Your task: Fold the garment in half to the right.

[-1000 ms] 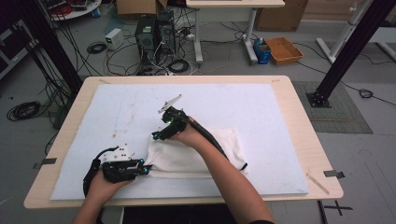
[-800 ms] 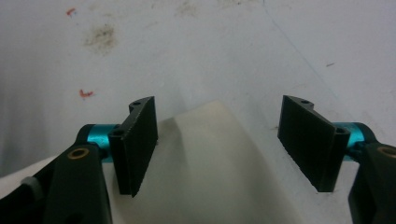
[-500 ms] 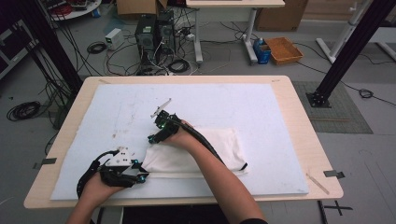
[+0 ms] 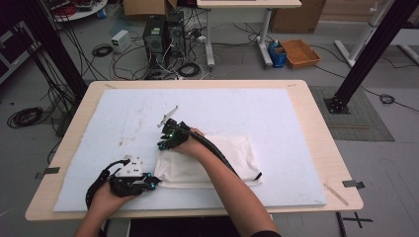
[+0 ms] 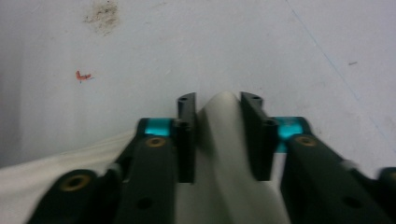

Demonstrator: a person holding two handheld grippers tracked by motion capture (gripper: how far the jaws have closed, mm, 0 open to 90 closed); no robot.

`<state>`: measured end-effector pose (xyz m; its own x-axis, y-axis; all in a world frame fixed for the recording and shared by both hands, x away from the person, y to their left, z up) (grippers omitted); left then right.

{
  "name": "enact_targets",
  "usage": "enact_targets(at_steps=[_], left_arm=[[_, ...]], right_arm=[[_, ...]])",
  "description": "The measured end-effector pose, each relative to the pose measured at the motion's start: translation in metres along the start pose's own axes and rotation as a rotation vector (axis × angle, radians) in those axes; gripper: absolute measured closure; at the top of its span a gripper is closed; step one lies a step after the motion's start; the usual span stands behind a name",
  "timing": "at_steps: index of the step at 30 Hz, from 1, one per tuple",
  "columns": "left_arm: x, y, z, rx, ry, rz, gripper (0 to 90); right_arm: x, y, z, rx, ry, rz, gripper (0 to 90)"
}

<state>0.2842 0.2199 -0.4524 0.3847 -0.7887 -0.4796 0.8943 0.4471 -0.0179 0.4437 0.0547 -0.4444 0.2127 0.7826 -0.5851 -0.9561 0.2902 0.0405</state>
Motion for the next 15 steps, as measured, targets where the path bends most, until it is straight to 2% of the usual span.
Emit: enact_targets(at_steps=[2,4,9,15], left_arm=[[-0.001,0.001,0.000,0.008,0.003,-0.003,82.2],[-0.002,0.001,0.000,0.003,-0.005,-0.004,82.4],[-0.009,0.002,0.000,-0.008,-0.026,-0.010,82.6],[-0.019,0.003,0.005,-0.019,-0.091,-0.031,82.7]], right_arm=[[0.000,0.001,0.002,-0.014,0.002,-0.006,83.8],[0.001,0.002,0.003,-0.028,-0.001,-0.012,85.8],[0.002,0.006,0.009,-0.043,-0.030,-0.021,86.8],[-0.004,0.011,0.017,-0.039,-0.074,-0.013,86.9]])
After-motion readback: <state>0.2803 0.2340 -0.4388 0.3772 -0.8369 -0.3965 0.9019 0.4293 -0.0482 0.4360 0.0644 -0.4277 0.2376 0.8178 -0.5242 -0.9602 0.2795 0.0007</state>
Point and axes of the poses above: each handheld gripper's, and its own axes: x roughly forward along the jaws, z roughly out of its top, y roughly to its left, the point moved 1 cm from there along x, roughly forward along the jaws, and after that the axes turned 13 degrees about -y, right-handed, at the moved point
